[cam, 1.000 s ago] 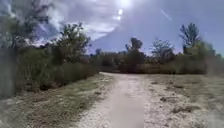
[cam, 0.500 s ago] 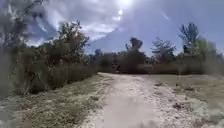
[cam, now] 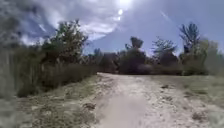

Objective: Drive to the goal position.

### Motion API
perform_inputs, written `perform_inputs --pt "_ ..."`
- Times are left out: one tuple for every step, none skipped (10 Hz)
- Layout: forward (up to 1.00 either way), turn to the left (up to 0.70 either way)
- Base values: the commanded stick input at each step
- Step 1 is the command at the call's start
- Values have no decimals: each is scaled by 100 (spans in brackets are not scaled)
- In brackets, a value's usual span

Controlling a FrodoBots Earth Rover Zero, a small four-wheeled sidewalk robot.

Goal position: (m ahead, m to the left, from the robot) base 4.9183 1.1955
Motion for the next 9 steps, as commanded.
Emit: perform_inputs --pt "70 0" --pt "70 -6" --pt "70 -15" --pt "70 -31" --pt "70 -10" --pt "70 0" --pt "70 0" --pt "70 0" --pt "70 0"
